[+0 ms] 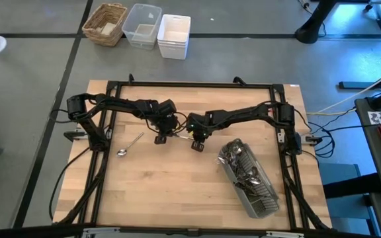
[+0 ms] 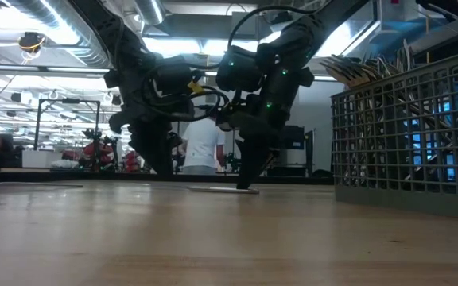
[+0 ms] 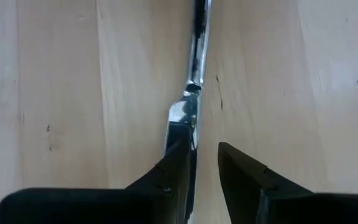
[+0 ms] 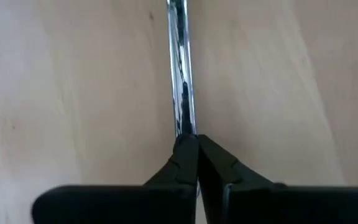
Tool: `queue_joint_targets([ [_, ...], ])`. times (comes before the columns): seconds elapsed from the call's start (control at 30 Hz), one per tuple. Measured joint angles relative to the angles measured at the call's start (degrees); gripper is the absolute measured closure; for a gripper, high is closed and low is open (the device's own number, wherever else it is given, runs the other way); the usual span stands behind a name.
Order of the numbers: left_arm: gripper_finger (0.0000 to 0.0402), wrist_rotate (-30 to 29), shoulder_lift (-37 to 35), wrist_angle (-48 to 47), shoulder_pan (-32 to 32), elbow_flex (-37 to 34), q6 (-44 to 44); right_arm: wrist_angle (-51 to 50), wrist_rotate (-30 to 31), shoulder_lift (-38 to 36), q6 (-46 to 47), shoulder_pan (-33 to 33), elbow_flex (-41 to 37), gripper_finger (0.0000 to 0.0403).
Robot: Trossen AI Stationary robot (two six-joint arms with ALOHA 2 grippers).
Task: Sort silverware
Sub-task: Put the silver table knife into the gray silverware basket
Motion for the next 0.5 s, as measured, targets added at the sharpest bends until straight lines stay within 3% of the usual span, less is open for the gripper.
queue_joint_targets([
  [0.33,0.0242,-1.1,0.4,1.5,-0.2,0.0,0.0,0.0,-1.0,0.0,0.0,0.0,-0.1,0.0400],
  [0.5,0.0222,-1.0,2.4,0.5,-1.2,0.0,0.1,-0.1,-0.9,0.0,-0.1,0.0,-0.1,0.0399],
])
